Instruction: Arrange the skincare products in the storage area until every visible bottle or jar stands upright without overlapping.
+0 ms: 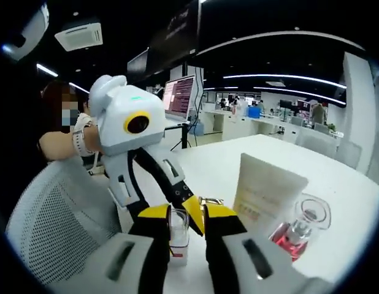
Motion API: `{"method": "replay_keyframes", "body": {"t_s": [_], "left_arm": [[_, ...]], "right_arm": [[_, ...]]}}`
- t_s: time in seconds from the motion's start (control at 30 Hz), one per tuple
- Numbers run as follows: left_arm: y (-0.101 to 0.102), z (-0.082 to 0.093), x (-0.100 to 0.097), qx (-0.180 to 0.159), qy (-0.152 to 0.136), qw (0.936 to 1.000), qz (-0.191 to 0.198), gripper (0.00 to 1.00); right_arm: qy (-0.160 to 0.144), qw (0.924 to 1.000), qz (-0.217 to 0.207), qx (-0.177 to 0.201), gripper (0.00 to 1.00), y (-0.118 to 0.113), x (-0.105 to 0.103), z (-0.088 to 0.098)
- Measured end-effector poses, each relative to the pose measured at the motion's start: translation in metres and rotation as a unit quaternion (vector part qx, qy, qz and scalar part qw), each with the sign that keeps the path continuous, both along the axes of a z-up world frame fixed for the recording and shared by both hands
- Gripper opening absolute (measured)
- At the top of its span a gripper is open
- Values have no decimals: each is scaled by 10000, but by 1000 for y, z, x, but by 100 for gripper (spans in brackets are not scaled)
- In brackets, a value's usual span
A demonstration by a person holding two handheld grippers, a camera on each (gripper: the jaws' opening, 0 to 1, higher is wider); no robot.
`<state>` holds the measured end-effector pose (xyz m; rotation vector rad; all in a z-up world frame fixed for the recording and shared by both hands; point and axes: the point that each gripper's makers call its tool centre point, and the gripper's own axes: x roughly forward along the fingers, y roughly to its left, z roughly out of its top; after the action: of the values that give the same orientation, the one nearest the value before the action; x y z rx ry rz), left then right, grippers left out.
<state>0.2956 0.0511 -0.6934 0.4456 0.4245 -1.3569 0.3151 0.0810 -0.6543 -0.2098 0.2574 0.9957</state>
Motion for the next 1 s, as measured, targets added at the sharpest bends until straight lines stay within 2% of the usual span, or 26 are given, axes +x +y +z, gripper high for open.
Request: {"method": "replay_keyframes", "body": {"t_s": [0.07,0.23,0.33,0.47,0.57,0.83,1.0], "left_arm": [[0,-2,0,26,-11,10000,-16,22],[6,-19,1,412,80,9991,34,30],[9,-22,1,472,194,9987,82,28],[14,-25,6,564,195,9980,221,27],[14,-25,4,578,200,9979,188,26],[25,-36,8,865,230,9955,296,26],[30,-39,10,1010,162,9942,337,22]], "right_arm": [[-14,10000,-7,-12,21,-1,0,0],[-15,10000,12,-10,21,0,0,-1],[-13,10000,-11,-10,22,-1,0,-1],[-27,10000,-20,-28,21,-1,0,-1],[-23,10000,-24,-22,21,-1,0,0],[-34,10000,-52,-43,20,-1,-2,1],[-66,9999,-56,-75,18,0,-4,1]]}}
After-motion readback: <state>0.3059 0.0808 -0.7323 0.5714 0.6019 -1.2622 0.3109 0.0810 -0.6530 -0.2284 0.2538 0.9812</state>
